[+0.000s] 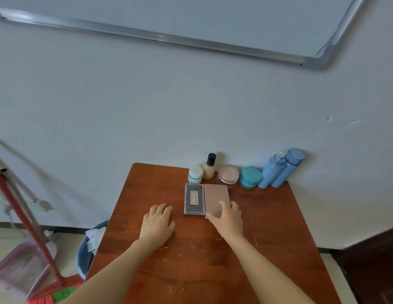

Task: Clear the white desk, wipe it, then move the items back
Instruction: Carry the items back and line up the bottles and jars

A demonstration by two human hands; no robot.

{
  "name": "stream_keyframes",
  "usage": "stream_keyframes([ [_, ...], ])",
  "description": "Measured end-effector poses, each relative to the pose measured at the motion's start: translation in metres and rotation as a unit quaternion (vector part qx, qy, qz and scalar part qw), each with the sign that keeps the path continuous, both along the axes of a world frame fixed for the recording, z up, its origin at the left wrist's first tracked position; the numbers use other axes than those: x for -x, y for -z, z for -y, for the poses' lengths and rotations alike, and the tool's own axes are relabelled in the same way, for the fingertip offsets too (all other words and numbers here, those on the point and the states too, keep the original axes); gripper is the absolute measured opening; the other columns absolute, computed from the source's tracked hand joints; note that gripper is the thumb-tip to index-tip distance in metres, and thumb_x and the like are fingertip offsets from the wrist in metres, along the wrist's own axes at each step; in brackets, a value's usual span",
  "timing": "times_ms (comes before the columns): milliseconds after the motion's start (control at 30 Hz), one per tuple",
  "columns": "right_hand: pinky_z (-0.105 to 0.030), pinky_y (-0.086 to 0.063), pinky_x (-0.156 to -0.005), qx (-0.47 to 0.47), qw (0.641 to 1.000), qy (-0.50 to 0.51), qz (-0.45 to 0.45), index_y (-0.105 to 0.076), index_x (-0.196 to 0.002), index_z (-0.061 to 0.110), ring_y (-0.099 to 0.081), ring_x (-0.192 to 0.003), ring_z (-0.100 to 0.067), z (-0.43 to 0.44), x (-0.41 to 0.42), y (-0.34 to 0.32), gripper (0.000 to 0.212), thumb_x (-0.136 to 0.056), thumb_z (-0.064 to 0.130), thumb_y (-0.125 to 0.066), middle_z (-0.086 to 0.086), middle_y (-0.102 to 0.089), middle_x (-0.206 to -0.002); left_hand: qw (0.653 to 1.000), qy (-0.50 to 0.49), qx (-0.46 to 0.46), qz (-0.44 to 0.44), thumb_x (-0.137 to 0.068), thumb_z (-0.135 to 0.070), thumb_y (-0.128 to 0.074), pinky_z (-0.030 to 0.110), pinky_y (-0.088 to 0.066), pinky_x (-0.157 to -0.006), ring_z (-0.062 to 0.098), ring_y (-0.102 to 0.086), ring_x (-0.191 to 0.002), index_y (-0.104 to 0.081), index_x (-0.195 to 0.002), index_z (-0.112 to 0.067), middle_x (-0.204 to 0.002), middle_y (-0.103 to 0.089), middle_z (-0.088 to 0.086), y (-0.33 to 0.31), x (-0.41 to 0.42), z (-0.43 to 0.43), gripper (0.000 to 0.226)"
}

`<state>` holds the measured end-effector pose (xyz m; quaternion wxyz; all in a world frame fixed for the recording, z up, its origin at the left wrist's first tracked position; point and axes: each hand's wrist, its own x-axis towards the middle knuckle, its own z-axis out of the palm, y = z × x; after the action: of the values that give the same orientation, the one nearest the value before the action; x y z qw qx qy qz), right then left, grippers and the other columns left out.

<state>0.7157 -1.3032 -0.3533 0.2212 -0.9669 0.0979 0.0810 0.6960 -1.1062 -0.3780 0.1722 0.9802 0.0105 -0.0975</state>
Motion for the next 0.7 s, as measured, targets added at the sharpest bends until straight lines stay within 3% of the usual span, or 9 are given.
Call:
stream_keyframes([
  [167,-0.043,-0.035,-0.104,0.013,0.998,0.056,-0.029,-0.027,-0.139,0.023,-0.029,-0.133,-0.030,-0.010,-0.021,0.010,0.072,-0.081,0.052,-0.058,-0.013,-0.023,-0.148,1.000,-0.013,-0.011,-0.002,-0.094,-0.039,-0.036,0.036,-0.029,-0.108,0.019,-0.026,-0.136,-0.027,-0.141,-0.022,-0.146,-0.034,-0.003,0.004,-0.013,-0.001,0.051],
  [433,-0.040,-0.038,-0.098,0.010,0.995,0.101,-0.020,-0.020,-0.140,0.024,-0.036,-0.123,-0.027,-0.007,-0.023,0.009,0.085,-0.073,0.045,-0.067,-0.010,-0.036,-0.136,0.998,-0.040,-0.043,-0.005,-0.092,-0.047,-0.035,0.038,-0.035,-0.101,0.025,-0.040,-0.124,-0.028,-0.138,-0.020,-0.135,-0.044,0.006,-0.004,-0.030,0.026,0.054],
  [600,-0.040,-0.036,-0.098,-0.001,0.992,0.122,0.031,-0.021,-0.139,0.026,-0.034,-0.122,-0.027,0.020,-0.002,0.002,0.085,-0.070,0.041,-0.068,-0.008,-0.034,-0.136,0.995,-0.101,-0.004,0.003,-0.080,-0.067,-0.043,0.041,-0.031,-0.104,0.029,-0.029,-0.132,-0.006,-0.144,-0.020,-0.145,-0.028,0.011,-0.003,-0.051,0.082,0.087],
  [700,-0.039,-0.035,-0.098,0.012,0.991,0.121,0.050,-0.021,-0.140,0.028,-0.032,-0.123,-0.026,0.033,0.008,-0.004,0.086,-0.069,0.041,-0.067,-0.007,-0.031,-0.137,0.993,-0.118,-0.022,-0.008,-0.076,-0.066,-0.052,0.043,-0.030,-0.103,0.030,-0.026,-0.131,0.002,-0.145,-0.022,-0.143,-0.025,0.014,0.001,-0.057,0.105,0.098],
])
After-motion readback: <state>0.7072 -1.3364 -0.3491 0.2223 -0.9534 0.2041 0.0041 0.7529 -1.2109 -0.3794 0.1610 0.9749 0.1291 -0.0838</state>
